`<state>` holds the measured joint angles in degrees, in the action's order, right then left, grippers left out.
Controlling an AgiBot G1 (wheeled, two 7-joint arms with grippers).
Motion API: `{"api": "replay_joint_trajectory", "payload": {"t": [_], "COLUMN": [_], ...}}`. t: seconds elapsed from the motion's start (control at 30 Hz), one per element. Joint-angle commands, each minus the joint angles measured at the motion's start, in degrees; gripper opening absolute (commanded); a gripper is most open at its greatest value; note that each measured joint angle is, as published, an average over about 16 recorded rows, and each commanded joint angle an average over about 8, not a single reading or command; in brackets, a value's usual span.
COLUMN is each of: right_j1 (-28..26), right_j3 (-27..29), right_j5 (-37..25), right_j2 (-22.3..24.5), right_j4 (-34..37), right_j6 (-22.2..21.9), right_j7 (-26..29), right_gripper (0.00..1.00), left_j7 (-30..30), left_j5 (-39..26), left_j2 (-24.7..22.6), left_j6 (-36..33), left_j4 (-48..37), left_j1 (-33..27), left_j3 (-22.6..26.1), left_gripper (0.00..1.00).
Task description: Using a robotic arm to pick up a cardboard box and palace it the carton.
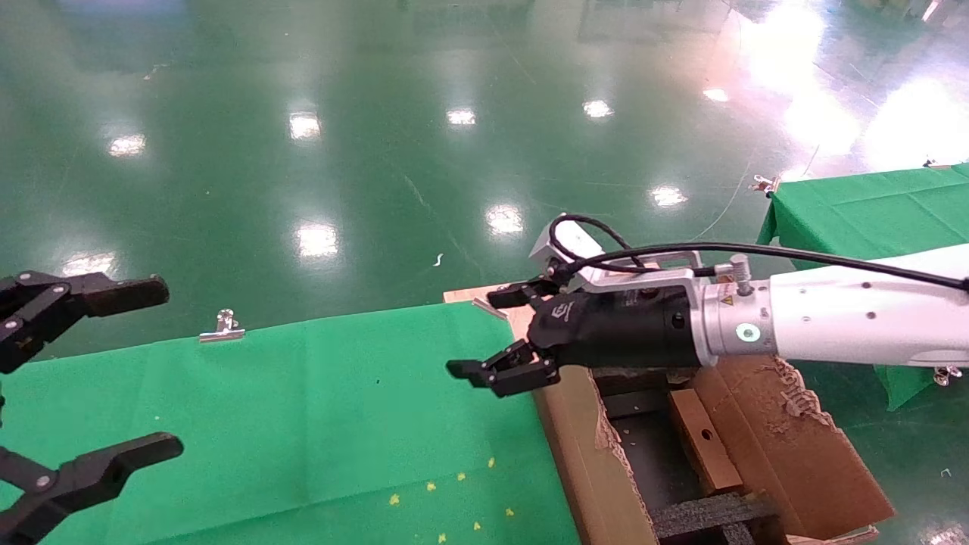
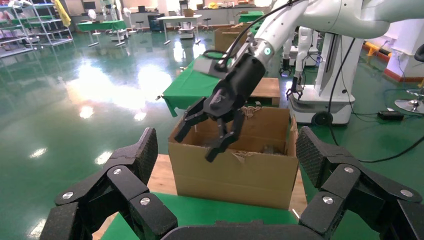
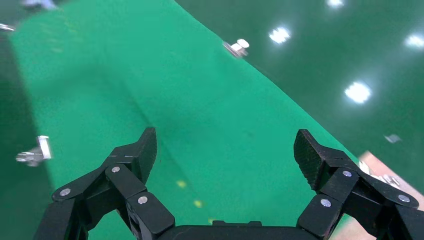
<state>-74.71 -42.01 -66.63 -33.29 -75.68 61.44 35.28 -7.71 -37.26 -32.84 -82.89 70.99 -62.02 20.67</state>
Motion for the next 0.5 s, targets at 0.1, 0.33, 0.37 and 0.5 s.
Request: {"api": "replay_joint_trajectory", "payload": {"t": [0.1,0.33,0.37,0.5], "right_j1": [2.3,6.3,6.9,9.2], "right_j3": [4.5,12.5,13.6,18.1], "right_j5": [4.3,11.9,13.0,17.3], "right_j2": [-0.3,-0.8,-0.9,-1.2], "right_j4": [0.4,1.0,1.1,1.5], "right_j6": [4.2,11.6,12.7,16.9], "right_j7": [-4.3,-11.8,-12.8,-17.1], "right_gripper": [1.0,1.0,1.0,1.0], "left_j7": [0.0,0.0,0.0,0.0], "left_j5": [0.0,0.0,0.0,0.0], "left_j2": [0.0,0.0,0.0,0.0], "left_j6": [0.0,0.0,0.0,0.0], "left_j4": [0.0,0.0,0.0,0.0], "left_j1": [0.0,0.0,0.0,0.0], "left_j3": [0.0,0.0,0.0,0.0], "left_gripper": [1.0,1.0,1.0,1.0]}}
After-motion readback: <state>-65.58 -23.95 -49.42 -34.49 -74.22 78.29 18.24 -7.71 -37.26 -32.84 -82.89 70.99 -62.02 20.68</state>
